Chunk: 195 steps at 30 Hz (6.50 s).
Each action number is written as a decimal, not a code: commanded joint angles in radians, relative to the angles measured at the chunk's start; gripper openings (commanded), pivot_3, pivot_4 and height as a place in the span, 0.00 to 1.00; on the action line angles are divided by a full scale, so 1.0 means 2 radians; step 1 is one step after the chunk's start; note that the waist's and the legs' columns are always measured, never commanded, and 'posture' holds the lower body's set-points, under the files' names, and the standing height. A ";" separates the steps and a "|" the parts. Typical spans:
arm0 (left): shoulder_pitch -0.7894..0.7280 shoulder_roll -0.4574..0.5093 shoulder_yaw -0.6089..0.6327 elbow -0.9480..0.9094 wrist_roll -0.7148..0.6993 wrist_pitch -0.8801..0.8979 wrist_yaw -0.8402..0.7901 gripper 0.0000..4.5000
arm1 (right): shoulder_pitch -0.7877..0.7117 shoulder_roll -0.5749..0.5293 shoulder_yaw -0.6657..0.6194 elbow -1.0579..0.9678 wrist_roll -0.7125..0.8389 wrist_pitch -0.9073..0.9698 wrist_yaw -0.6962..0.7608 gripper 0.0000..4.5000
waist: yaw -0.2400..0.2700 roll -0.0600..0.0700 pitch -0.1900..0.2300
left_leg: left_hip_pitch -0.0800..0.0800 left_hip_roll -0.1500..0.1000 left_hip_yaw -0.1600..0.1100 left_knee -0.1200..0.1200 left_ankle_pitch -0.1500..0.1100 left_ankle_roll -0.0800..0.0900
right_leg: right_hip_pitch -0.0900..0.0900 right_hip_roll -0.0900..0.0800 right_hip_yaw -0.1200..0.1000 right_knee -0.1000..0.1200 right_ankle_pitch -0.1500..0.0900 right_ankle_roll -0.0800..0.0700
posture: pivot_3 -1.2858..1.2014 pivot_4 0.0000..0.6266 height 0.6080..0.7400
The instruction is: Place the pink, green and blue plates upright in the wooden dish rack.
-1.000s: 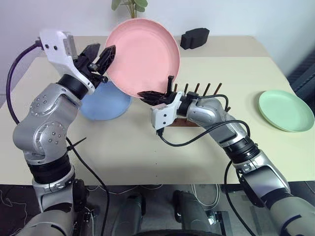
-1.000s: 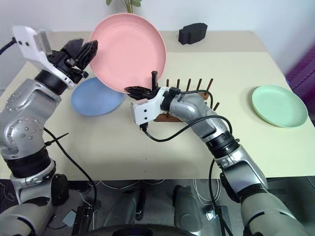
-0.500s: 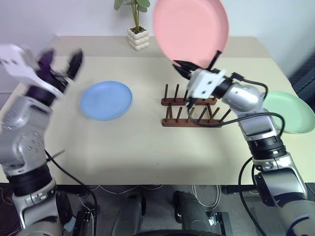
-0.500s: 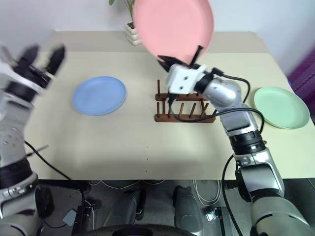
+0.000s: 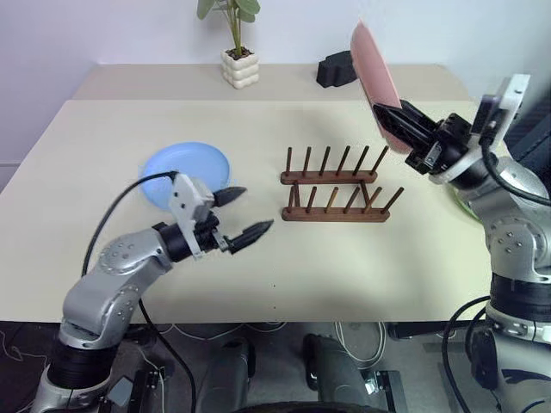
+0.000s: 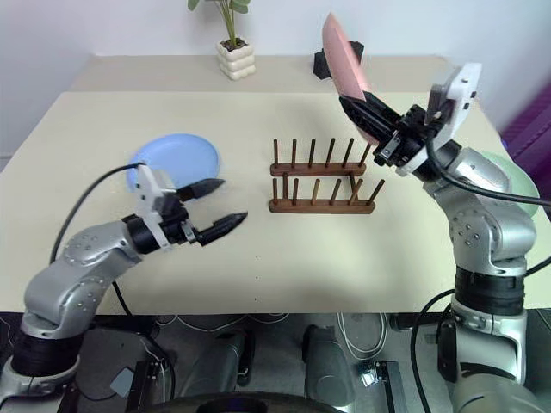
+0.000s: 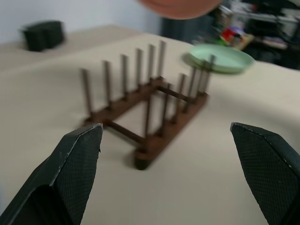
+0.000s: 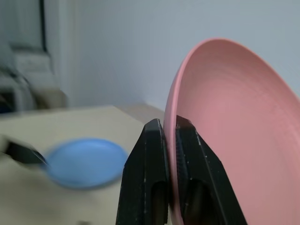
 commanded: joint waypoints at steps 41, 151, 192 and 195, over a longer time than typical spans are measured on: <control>-0.003 -0.031 -0.015 0.012 0.028 -0.028 -0.006 1.00 | 0.088 0.068 -0.109 0.011 0.238 0.077 -0.190 0.31 | 0.000 0.000 0.000 | 0.000 0.000 0.000 0.000 0.000 0.000 | 0.000 0.000 0.000 0.000 0.000 0.000 | 0.52 0.24 0.97; -0.005 -0.035 -0.018 0.027 0.040 -0.022 -0.029 1.00 | 0.008 0.138 0.013 -0.085 0.213 0.065 -0.337 0.01 | -0.001 0.003 0.000 | 0.000 0.000 0.000 0.000 0.000 0.001 | 0.000 0.000 0.001 0.000 0.000 0.000 | 0.52 0.24 0.97; -0.007 -0.039 -0.023 0.029 0.042 -0.022 -0.027 1.00 | 0.026 0.127 0.000 -0.078 0.232 0.073 -0.350 1.00 | -0.001 0.003 0.000 | 0.000 0.000 0.000 0.000 0.000 0.001 | 0.000 0.000 0.001 0.000 0.000 0.000 | 0.52 0.24 0.97; -0.006 -0.039 -0.023 0.030 0.042 -0.022 -0.028 1.00 | 0.028 0.114 -0.001 -0.081 0.226 0.074 -0.342 1.00 | -0.001 0.003 0.000 | 0.000 0.000 0.000 0.000 0.000 0.001 | 0.000 0.000 0.001 0.000 0.000 0.000 | 0.52 0.24 0.97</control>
